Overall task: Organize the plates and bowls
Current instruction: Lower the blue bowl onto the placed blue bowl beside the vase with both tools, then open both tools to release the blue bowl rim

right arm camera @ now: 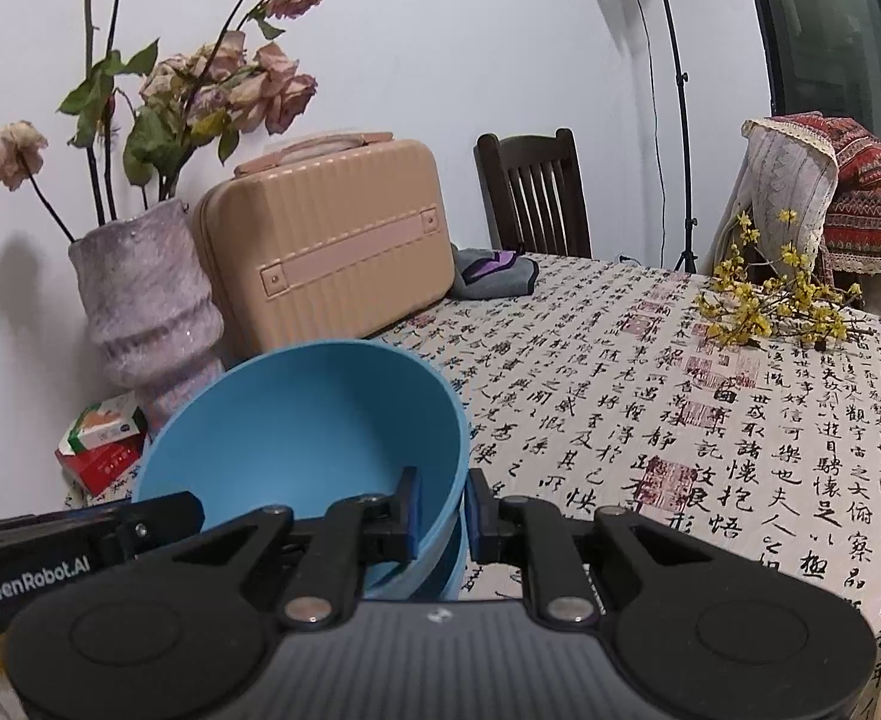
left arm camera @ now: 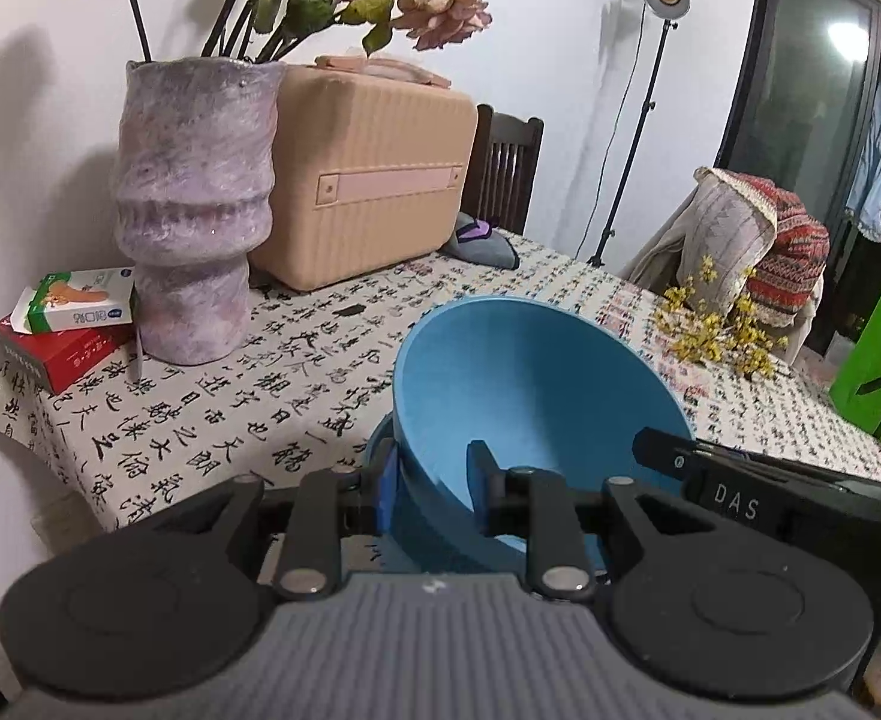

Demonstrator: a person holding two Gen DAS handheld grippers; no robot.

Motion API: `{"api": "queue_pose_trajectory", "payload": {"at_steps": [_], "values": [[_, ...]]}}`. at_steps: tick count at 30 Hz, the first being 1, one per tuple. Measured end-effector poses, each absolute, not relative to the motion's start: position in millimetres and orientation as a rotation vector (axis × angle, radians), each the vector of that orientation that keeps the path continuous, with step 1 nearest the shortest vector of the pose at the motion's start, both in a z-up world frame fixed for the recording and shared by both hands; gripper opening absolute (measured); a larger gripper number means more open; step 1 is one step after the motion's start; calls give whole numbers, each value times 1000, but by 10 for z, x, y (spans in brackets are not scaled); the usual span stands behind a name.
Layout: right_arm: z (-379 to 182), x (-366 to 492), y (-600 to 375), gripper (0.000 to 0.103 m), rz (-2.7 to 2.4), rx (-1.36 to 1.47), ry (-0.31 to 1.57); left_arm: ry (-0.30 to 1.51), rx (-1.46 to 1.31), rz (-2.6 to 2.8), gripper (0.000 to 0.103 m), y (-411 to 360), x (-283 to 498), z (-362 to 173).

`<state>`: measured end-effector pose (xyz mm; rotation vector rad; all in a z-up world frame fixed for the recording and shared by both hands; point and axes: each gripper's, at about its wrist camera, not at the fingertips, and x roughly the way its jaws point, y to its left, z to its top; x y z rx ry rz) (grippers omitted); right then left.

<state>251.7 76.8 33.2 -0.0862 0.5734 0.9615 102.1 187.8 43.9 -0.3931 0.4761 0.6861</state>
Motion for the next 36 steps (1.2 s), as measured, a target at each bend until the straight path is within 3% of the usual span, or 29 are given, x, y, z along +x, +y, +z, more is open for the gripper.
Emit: {"api": "queue_pose_trajectory", "payload": {"at_steps": [20, 29, 34, 36], "values": [[144, 2456, 877, 15, 941, -164, 554, 558, -344, 709, 24, 1882, 1122, 252], [140, 2494, 863, 18, 957, -138, 575, 533, -377, 689, 42, 1883, 1097, 252], [188, 2502, 726, 19, 984, -95, 544, 471, -393, 665, 60, 1865, 1005, 302], [205, 2500, 644, 35, 994, -77, 521, 437, -388, 662, 68, 1838, 953, 331]]}}
